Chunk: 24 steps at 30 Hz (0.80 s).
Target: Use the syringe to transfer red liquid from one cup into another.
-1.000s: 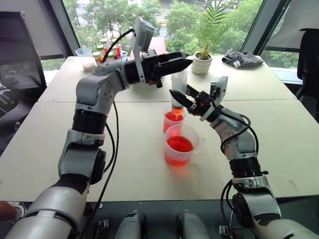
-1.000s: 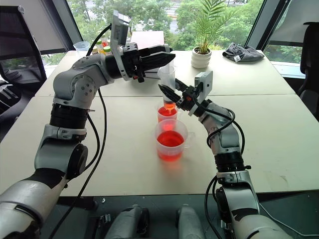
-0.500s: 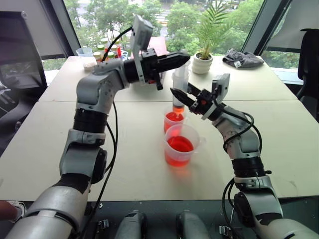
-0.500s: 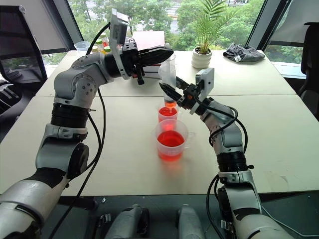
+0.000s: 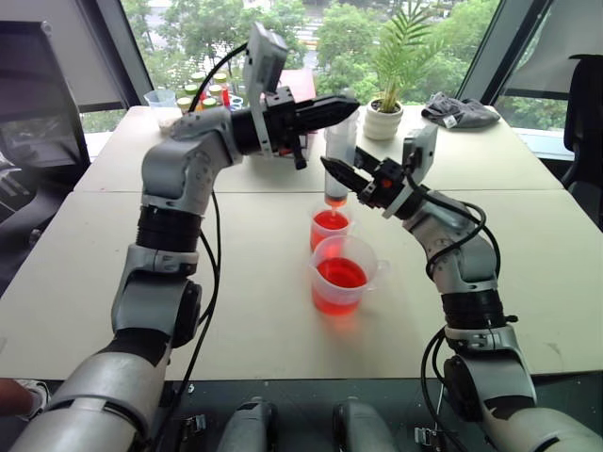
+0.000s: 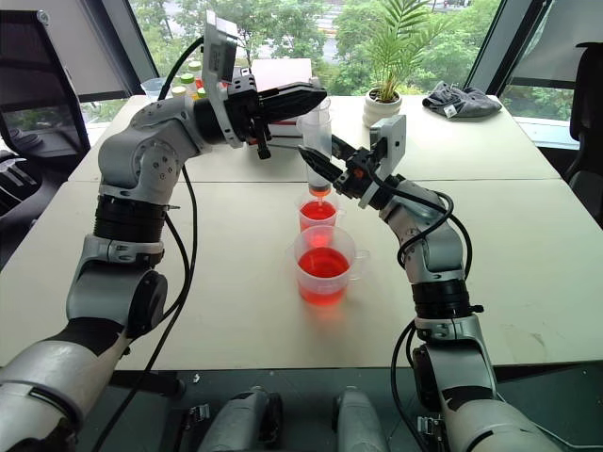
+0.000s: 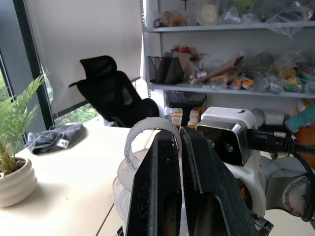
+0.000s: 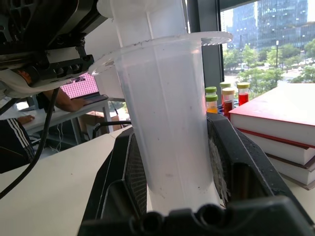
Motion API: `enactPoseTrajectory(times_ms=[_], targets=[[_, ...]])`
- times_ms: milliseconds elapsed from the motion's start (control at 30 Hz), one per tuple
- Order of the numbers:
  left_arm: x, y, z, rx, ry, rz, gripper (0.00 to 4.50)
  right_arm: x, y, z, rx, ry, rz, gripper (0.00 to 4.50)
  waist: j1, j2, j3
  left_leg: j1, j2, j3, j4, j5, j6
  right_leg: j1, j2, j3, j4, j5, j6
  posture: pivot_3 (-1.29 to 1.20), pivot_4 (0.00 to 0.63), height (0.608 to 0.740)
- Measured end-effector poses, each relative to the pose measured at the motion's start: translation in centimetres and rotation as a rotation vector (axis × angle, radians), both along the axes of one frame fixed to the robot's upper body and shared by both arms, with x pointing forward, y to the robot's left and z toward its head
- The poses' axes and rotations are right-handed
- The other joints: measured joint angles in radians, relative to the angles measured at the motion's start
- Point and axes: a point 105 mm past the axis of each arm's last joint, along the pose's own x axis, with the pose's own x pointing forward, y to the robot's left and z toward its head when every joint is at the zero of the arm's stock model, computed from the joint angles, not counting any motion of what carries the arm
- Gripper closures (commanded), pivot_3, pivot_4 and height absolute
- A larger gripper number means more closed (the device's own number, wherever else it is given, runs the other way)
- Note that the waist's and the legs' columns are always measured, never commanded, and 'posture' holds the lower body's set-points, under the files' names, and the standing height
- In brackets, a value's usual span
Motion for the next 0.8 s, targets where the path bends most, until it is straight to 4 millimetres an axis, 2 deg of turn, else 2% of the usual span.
enactPoseTrajectory(times_ms=[667, 767, 800], targets=[[-0.03, 0.28, -0.58, -0.004, 0.019, 0.01, 4.48, -0.27, 0.25, 0.26, -0.008, 0.036, 0.02, 3.14, 0.0, 0.0, 0.0, 0.0, 0.0, 0.0, 0.0, 0.0, 0.0, 0.0, 0.0, 0.0, 0.0, 0.0, 0.0, 0.0, 0.15, 0.74], [0.05, 0.59, -0.36, -0.021, 0.031, 0.015, 3.61, -0.27, 0.34, 0.25, -0.001, 0.04, 0.022, 3.14, 0.0, 0.0, 0.0, 0.0, 0.0, 0.0, 0.0, 0.0, 0.0, 0.0, 0.0, 0.0, 0.0, 0.0, 0.0, 0.0, 0.15, 0.74], [0.03, 0.65, -0.26, -0.024, 0.032, 0.014, 3.15, -0.26, 0.29, 0.29, 0.004, 0.041, 0.021, 3.14, 0.0, 0.0, 0.0, 0.0, 0.0, 0.0, 0.0, 0.0, 0.0, 0.0, 0.0, 0.0, 0.0, 0.0, 0.0, 0.0, 0.15, 0.74]])
